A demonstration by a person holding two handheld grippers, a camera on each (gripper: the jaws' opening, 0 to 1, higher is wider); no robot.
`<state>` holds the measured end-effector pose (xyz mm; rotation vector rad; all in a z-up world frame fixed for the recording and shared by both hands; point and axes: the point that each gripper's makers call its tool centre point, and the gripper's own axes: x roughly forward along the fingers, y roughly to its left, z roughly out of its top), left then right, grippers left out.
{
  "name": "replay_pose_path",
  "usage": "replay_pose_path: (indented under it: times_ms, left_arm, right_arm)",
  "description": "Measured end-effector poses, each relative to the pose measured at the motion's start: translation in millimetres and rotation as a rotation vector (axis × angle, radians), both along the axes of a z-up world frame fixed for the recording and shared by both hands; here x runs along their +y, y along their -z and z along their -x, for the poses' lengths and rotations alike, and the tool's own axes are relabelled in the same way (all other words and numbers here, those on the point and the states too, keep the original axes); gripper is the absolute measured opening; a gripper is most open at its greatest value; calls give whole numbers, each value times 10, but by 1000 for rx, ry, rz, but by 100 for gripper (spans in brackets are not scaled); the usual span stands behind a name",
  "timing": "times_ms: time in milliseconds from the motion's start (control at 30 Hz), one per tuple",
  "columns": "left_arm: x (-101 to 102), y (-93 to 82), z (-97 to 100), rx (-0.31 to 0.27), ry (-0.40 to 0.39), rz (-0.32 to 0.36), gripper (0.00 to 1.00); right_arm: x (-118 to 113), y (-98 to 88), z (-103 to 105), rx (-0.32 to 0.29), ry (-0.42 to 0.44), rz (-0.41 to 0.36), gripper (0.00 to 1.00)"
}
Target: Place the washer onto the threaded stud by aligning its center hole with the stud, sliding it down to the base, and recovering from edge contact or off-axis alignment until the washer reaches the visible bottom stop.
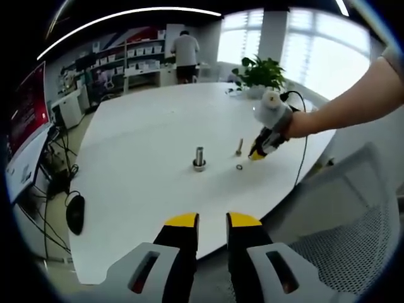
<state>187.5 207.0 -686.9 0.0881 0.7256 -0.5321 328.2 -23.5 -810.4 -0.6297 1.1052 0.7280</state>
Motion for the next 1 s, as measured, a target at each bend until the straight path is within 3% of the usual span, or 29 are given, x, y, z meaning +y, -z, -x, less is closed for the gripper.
replay_pose_path:
  times_ms: [433,600,1000]
  left_arm:
    - [1,-9,-4,-5,-1,4,15]
    - [-4,-14,-6,-8,1,5,15]
    - [-6,-13,-2,-7,3,6,15]
  right_arm:
    - [51,-306,-229,-91,-51,1,13]
    - [113,-416,-278,-143,-113,13,13]
    - [174,-353,-353,-134,-128,33,13]
